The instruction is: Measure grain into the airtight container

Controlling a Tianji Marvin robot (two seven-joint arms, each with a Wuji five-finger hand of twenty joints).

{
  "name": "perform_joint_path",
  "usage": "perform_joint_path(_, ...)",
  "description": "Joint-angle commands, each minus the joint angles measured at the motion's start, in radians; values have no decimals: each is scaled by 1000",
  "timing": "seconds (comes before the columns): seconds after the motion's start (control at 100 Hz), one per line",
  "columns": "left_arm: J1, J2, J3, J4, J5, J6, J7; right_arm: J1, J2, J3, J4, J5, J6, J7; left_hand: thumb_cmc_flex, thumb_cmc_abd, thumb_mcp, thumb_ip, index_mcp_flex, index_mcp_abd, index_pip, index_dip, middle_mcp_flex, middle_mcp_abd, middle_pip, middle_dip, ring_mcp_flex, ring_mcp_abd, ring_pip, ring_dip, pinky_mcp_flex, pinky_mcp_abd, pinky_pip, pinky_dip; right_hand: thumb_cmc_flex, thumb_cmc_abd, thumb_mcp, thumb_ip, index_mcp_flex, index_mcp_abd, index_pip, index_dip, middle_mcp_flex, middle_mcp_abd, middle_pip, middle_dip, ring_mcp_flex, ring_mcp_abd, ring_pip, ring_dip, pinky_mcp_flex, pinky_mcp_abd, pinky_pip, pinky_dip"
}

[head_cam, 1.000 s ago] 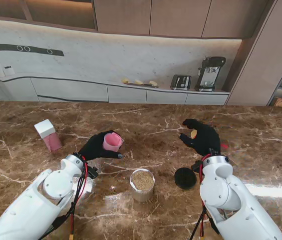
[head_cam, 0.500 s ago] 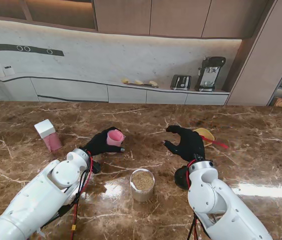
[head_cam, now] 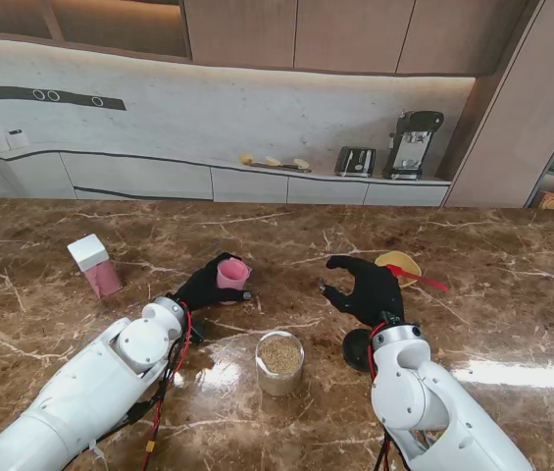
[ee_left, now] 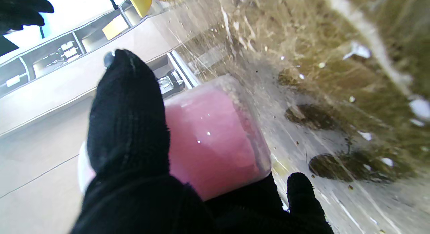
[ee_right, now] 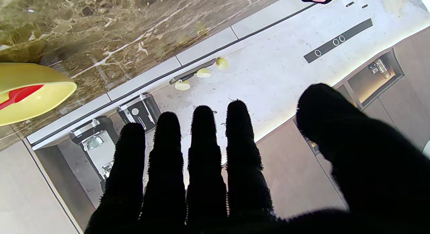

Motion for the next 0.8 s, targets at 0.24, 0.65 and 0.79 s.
perform_joint_path(0.24, -7, 11, 3, 30, 30, 21, -40, -5, -4, -14, 1, 9, 6, 6, 127, 388, 79, 12, -6, -152, -54, 87, -80, -181, -27, -35, -119, -112, -67, -37, 24, -90, -94, -178, -47, 21, -9, 43, -16, -29, -15, -4, -5, -3, 3, -13, -22, -22, -10, -16, -11, -34, -21, -25)
perform_joint_path(0.65, -20, 31, 1, 25, 64, 121, -94, -7, -5, -11, 0, 21, -3, 8, -8, 410, 107, 39, 63, -179, -270, 244, -372, -181, -57, -54, -299, -136, -134, -69, 43, -128, -164, -493, -46, 29, 0, 46, -15, -31, -16, -2, -3, -2, 5, -8, -24, -20, -9, -12, -13, -29, -21, -25)
perform_joint_path(0.79, -17, 31, -8, 33, 58, 139, -99, -9, -4, -10, 0, 19, -7, 7, -28, 404, 108, 44, 98, -185, -333, 205, -395, -160, -43, -39, -303, -116, -129, -67, 42, -119, -161, -505, -45, 30, 4, 46, -14, -33, -16, -1, -3, -2, 5, -6, -26, -18, -9, -11, -15, -23, -20, -23)
